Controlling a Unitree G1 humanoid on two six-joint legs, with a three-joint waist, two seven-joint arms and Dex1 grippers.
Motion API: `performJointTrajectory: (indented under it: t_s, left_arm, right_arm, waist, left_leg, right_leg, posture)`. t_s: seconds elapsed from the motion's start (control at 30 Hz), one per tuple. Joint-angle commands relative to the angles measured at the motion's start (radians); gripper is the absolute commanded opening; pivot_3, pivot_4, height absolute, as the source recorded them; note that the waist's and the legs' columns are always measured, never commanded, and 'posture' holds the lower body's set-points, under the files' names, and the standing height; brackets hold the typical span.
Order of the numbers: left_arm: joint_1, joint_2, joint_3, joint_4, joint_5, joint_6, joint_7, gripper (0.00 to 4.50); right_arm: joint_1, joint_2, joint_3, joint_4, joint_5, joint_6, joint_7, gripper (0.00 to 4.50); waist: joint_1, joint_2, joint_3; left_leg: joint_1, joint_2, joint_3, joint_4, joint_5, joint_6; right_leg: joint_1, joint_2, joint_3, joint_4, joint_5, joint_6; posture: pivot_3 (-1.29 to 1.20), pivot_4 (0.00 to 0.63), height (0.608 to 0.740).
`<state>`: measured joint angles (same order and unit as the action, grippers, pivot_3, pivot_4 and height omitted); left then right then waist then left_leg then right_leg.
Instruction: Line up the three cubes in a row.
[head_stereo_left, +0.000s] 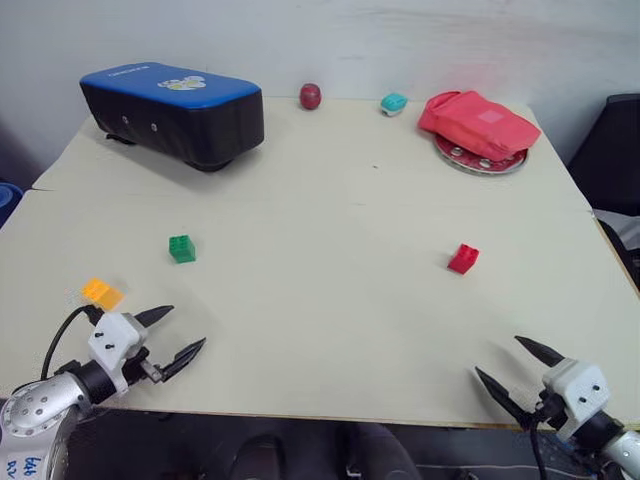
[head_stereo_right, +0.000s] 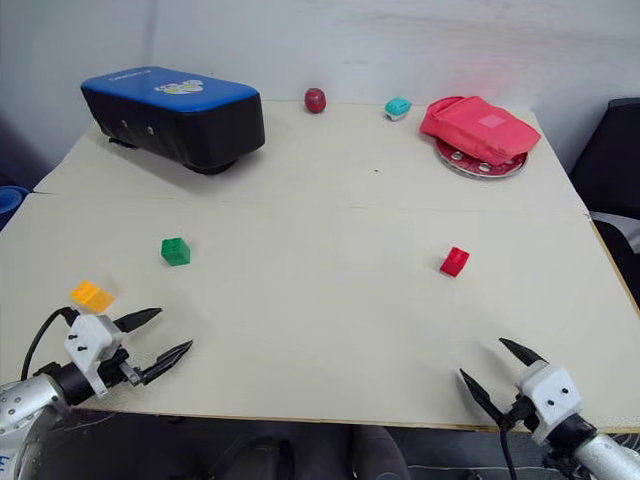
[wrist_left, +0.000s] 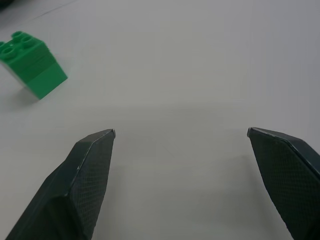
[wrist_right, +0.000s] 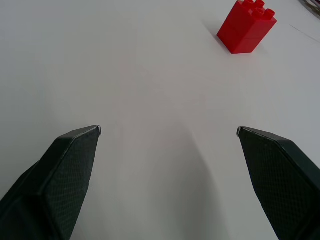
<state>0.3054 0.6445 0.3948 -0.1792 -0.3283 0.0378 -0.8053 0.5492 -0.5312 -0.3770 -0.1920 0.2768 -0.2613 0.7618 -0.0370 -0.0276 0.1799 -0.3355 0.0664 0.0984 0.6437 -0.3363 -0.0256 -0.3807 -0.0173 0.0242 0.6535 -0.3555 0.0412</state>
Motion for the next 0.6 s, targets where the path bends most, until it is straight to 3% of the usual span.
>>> performJointTrajectory:
  t_s: [0.03, 0.4, 0.6]
  left_arm:
    - [0.029, 0.011, 0.042, -0.010, -0.031, -0.015, -0.025, 4.46]
    - [0.078, 0.032, 0.108, -0.071, -0.197, 0.086, -0.121, 4.46]
    - [0.003, 0.040, 0.075, -0.123, -0.260, 0.166, -0.120, 4.46]
  right_arm:
    - [0.002, 0.017, -0.004, 0.032, 0.029, -0.052, 0.021, 4.50]
    - [-0.017, 0.088, 0.053, 0.029, 0.036, -0.075, -0.007, 4.50]
    - [-0.055, 0.178, 0.076, -0.096, 0.061, 0.034, -0.152, 4.50]
  waist:
    - [-0.004, 0.000, 0.000]
    - [-0.013, 0.000, 0.000]
    - [-0.015, 0.001, 0.000]
  left_leg:
    - [0.000, 0.000, 0.000, 0.000, 0.000, 0.000]
    - [0.000, 0.000, 0.000, 0.000, 0.000, 0.000]
    - [0.000, 0.000, -0.001, 0.000, 0.000, 0.000]
  right_leg:
    - [0.000, 0.000, 0.000, 0.000, 0.000, 0.000]
    - [-0.001, 0.000, 0.000, 0.000, 0.000, 0.000]
    - [-0.001, -0.001, 0.000, 0.001, 0.000, 0.000]
  posture:
    - [0.00, 0.150, 0.740]
    - [0.00, 0.150, 0.740]
    - [0.00, 0.150, 0.740]
